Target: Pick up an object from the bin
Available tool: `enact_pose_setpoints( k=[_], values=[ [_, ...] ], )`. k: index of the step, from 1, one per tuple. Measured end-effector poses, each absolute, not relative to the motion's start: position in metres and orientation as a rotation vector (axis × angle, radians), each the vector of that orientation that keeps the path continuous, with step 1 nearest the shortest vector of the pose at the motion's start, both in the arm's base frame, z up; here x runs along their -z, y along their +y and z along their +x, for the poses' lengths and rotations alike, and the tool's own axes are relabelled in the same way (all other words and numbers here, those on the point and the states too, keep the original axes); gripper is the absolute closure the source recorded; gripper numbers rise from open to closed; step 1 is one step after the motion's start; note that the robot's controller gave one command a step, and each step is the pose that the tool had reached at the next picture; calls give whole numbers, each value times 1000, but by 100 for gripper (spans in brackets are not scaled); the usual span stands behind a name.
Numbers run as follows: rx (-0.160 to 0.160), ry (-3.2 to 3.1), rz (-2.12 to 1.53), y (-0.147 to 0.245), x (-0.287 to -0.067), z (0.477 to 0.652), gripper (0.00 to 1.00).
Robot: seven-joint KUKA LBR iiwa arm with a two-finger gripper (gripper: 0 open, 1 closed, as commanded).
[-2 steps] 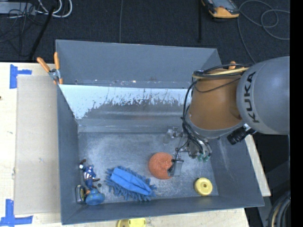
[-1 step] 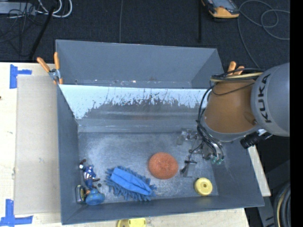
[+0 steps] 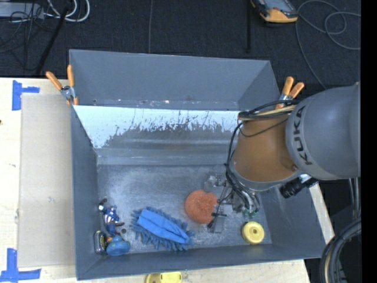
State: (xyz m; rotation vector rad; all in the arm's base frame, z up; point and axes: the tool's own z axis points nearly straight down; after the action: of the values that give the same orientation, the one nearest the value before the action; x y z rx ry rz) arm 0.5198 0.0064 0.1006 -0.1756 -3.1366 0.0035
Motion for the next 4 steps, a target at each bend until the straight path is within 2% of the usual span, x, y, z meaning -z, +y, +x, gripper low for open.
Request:
enact_pose_setpoints(
  k=[1, 2, 3, 4],
  values=[
    [2, -3129, -297, -2, -72, 484, 100],
    [2, -3129, -298, -2, -72, 484, 100],
    [0, -3119, -305, -5, -125, 498, 100],
    [-2, -3120, -311, 27, -186, 474, 100]
  ],
)
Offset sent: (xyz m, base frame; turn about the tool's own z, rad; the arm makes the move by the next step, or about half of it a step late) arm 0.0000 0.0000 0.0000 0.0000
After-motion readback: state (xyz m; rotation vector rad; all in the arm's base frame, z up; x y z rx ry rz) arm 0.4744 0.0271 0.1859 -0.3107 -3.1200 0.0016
